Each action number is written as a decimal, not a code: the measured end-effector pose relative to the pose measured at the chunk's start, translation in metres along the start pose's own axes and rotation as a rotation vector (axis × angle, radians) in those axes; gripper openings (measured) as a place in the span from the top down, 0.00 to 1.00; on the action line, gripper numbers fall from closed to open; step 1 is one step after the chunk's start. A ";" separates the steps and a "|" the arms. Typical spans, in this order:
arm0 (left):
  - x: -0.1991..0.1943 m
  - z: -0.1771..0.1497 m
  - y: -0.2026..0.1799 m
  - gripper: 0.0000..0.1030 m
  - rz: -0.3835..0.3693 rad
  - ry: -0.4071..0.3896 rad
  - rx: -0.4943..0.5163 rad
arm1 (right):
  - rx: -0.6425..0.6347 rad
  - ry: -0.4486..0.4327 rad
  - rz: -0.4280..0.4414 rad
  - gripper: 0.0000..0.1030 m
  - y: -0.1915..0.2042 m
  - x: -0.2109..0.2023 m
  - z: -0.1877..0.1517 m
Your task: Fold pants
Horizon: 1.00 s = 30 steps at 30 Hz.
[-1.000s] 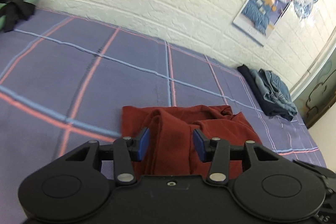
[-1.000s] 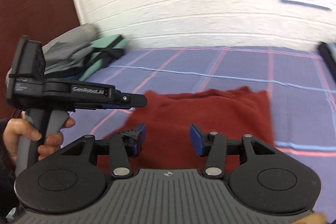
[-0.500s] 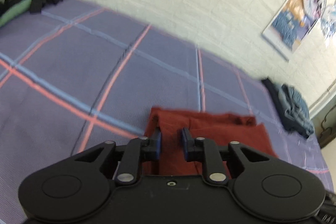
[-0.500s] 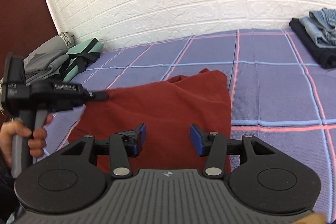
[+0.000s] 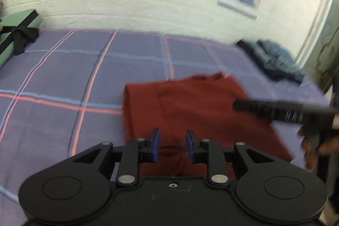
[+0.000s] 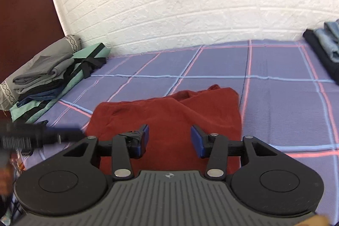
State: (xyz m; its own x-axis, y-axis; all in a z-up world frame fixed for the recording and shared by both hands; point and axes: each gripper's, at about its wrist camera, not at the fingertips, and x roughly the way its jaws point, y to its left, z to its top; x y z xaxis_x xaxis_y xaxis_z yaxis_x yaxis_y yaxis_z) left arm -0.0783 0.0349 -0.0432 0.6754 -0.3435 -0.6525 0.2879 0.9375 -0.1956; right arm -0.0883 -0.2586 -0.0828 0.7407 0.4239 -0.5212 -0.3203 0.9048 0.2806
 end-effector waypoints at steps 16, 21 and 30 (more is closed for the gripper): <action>0.002 0.009 0.064 0.00 -0.154 0.083 -0.296 | 0.084 0.004 -0.025 0.14 -0.025 -0.046 -0.013; 0.022 0.006 0.064 0.00 -0.142 0.137 -0.278 | 0.110 0.067 -0.047 0.13 -0.031 -0.047 -0.029; 0.039 0.011 0.052 0.00 -0.134 0.115 -0.247 | 0.189 0.124 -0.051 0.07 -0.037 -0.036 -0.039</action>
State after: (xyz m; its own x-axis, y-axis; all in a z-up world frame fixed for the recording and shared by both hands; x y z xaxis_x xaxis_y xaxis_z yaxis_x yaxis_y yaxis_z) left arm -0.0298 0.0697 -0.0707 0.5569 -0.4699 -0.6849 0.1859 0.8741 -0.4487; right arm -0.1263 -0.3056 -0.1052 0.6714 0.3897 -0.6303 -0.1594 0.9066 0.3907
